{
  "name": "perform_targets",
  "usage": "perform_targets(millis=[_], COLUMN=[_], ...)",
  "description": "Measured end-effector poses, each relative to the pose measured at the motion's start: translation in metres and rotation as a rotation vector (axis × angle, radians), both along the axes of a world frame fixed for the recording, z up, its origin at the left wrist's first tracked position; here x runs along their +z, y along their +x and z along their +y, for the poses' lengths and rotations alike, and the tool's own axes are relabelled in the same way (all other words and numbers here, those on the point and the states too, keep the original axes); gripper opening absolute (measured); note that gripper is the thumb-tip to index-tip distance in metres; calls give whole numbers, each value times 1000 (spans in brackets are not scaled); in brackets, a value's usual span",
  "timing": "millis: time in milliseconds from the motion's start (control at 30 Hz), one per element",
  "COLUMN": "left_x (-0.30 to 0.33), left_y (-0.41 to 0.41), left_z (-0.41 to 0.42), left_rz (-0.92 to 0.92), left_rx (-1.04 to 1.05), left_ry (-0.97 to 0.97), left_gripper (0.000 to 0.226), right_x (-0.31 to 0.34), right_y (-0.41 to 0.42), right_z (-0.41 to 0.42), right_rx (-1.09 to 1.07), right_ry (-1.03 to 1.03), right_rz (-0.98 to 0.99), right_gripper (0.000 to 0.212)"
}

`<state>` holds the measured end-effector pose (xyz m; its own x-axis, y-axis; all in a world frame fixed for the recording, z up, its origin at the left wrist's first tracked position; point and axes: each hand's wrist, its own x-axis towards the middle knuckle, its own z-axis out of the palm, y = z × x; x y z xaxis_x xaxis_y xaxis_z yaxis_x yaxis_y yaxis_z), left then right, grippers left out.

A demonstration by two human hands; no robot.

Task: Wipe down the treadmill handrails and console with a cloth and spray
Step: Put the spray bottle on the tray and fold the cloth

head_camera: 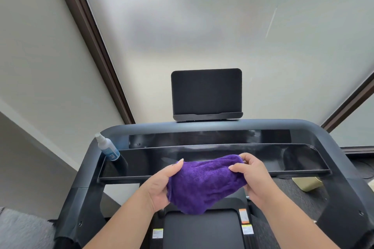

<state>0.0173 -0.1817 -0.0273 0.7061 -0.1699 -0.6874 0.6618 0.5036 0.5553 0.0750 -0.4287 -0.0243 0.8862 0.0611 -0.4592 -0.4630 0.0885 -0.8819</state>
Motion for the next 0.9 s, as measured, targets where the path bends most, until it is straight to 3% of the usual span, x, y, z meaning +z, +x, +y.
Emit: perform_targets(millis=[400,533,767,833,900], left_x=[-15,-6,4,-8,-18], left_y=[-22,-13,35,45,44], left_z=[23,36,51,53,54], left_rz=[93,-51,-232,-245,-224], left_rx=[-274,-125,311,309,215], left_ry=[132,155,312,493,893], left_gripper=[33,39,46,52,58], right_x=[-22,-23,-19,-26,-32], right_y=[-6,-6,23,28,27], right_z=[-21,-22,-10,-7,-7], right_rx=[-37,-44,-101,-137,-148], right_ry=[-158,-172,-198,-250,-447], right_rz=[-13,-12,-36,-22,-24], right_gripper=[14,10,11,10,18])
